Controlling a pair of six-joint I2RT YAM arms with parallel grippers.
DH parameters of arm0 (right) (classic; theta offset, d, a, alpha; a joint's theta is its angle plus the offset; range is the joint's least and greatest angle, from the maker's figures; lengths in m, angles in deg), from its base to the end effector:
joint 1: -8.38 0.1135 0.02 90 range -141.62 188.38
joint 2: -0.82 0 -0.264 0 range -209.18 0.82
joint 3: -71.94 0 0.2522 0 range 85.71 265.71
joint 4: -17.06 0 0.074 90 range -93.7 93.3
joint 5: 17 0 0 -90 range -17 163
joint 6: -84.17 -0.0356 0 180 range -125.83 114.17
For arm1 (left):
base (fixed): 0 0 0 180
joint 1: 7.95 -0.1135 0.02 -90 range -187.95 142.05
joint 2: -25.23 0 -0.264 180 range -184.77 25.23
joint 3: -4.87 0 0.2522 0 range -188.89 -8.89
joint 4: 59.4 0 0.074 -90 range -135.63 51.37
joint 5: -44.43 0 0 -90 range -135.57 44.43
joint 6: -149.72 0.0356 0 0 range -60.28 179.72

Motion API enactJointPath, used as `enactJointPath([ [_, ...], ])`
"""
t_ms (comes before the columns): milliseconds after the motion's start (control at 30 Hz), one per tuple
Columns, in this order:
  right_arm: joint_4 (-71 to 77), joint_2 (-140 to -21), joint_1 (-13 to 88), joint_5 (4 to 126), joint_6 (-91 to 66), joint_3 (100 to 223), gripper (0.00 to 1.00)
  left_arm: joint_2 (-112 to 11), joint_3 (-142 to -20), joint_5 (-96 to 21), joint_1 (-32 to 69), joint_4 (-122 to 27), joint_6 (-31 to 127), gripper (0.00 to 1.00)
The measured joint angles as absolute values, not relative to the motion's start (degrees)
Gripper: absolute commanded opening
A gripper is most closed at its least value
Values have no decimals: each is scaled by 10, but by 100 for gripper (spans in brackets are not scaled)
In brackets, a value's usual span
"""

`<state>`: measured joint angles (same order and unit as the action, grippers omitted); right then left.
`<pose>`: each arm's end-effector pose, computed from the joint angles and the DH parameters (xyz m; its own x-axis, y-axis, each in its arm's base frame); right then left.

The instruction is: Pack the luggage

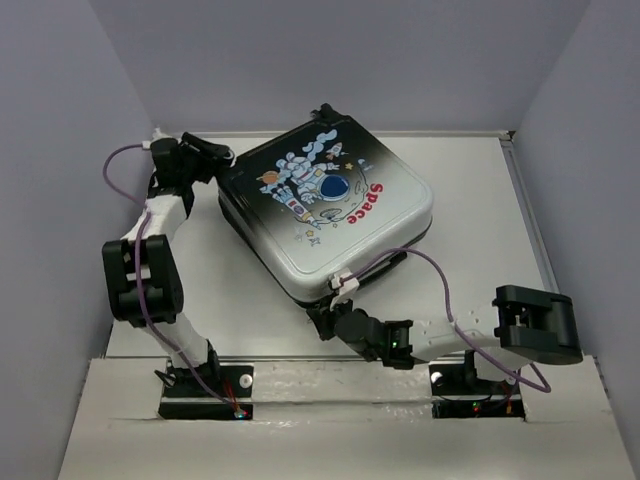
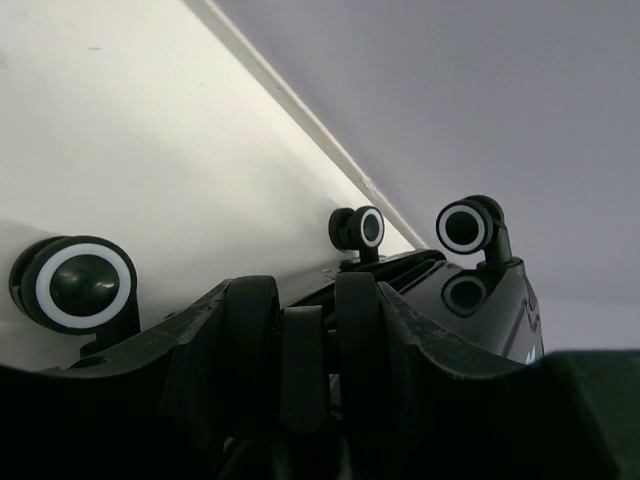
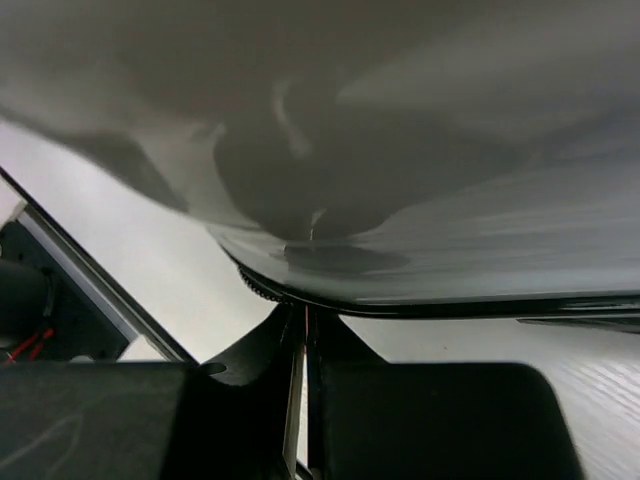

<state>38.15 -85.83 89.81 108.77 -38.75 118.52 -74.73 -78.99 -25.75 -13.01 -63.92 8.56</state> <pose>0.0645 0.2885 0.1812 -0.4319 0.0928 -0.8971 -0.5780 0.7351 0.3543 0.4127 0.0244 0.2820 -0.3185 -0.7638 -0.5614 -0.0003 0.5923 -0.8057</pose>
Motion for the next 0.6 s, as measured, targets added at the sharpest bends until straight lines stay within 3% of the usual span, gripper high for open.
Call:
enactJointPath([
  [167,275,-812,886,1063,-359,1185,7,-564,-578,-341,-191,-698,59,6],
  [333,181,-794,911,1107,-344,1191,7,-296,-379,-453,-229,-719,37,6],
  [467,70,-887,981,1284,-305,1280,7,-160,-322,-529,-231,-691,35,6],
  [600,21,-899,989,1311,-294,1299,7,-89,-317,-551,-231,-648,43,6],
])
